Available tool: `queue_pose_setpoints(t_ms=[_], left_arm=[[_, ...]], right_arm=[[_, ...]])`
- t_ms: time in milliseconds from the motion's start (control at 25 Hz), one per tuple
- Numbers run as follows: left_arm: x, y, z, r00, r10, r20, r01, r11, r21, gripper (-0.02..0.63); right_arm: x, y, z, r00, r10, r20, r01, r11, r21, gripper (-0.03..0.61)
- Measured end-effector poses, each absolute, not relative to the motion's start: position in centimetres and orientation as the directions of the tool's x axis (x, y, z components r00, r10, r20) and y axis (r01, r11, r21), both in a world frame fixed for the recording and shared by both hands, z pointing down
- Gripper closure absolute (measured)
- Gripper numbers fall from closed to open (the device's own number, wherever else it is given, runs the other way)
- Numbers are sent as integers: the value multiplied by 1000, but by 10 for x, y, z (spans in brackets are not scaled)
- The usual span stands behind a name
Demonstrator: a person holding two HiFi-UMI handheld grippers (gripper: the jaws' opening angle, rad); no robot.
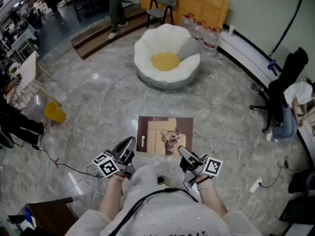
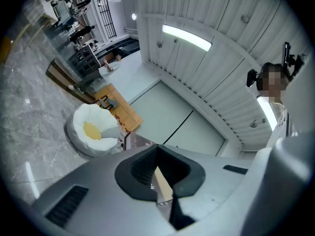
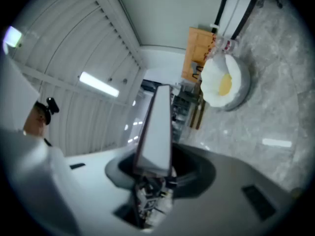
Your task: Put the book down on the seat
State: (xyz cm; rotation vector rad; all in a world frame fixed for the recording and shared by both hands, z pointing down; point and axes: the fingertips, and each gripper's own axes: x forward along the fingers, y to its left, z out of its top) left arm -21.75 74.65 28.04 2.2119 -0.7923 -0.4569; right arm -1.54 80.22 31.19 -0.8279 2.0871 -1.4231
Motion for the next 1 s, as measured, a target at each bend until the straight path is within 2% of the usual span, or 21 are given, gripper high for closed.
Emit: queue_pose_setpoints(t_ms=[360, 800, 1000], left_arm=[[-209, 732, 275, 745, -663, -73, -431, -562, 706, 589], [-178, 671, 286, 705, -708, 51, -626, -586, 513, 589], [-170, 633, 304, 691, -718, 84, -650, -568, 505, 589]], right_arm=[[-3, 796, 306, -690, -722, -59, -225, 292, -930, 417], [26, 740, 322, -647, -763, 17, -315, 247, -917, 416], [35, 699, 332, -628, -777, 43, -321, 209, -924, 416]])
